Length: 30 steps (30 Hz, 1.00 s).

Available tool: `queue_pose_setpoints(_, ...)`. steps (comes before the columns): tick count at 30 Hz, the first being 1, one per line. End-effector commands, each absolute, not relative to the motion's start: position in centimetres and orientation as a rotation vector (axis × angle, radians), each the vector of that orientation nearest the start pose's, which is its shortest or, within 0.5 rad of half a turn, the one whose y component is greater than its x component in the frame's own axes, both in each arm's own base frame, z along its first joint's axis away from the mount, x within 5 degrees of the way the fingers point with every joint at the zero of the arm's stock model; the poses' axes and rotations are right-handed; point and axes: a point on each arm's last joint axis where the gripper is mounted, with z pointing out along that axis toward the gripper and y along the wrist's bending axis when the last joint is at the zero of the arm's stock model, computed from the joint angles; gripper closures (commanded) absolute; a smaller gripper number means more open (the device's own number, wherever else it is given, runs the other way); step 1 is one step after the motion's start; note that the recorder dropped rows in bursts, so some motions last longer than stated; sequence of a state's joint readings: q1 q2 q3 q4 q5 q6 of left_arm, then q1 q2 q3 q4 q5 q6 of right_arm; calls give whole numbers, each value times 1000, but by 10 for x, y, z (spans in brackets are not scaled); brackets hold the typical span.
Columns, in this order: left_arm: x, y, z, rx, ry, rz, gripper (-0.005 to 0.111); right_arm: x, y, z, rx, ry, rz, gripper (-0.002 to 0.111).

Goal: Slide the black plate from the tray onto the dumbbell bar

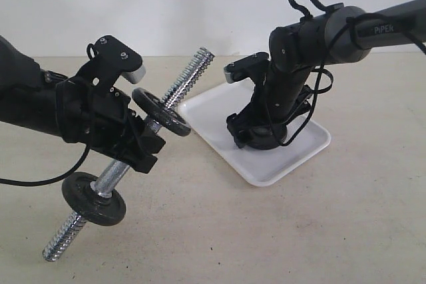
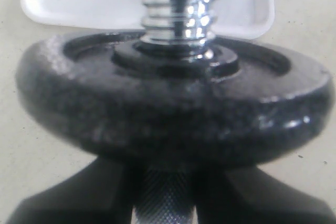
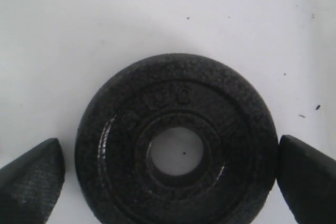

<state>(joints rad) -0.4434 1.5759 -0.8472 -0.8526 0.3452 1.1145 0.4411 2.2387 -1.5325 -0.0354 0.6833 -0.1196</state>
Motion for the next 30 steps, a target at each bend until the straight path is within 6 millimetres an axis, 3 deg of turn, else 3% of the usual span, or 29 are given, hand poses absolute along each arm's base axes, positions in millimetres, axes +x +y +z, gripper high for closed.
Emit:
queue_pose_setpoints(1, 276, -152, 235, 879, 2135, -357, 102, 381, 174, 45, -1067, 2936, -122, 3)
queue_pose_setpoints(23, 276, -152, 235, 879, 2135, -357, 102, 381, 175, 45, -1065, 2934, -127, 7)
queue_pose_setpoints(24, 276, -152, 235, 879, 2135, -357, 102, 381, 175, 45, -1062, 2937, -128, 10)
queue_pose_setpoints(25, 276, -152, 235, 879, 2135, -357, 102, 381, 174, 45, -1064, 2944, -130, 22)
queue_pose_setpoints(28, 276, -152, 235, 879, 2135, -357, 102, 379, 173, 45, -1040, 2972, -142, 83)
queue_pose_setpoints(29, 276, -152, 235, 879, 2135, -357, 102, 379, 173, 45, -1051, 2969, -151, 108)
queue_pose_setpoints(30, 276, -152, 235, 879, 2135, -357, 102, 380, 172, 45, -1054, 2966, -162, 106)
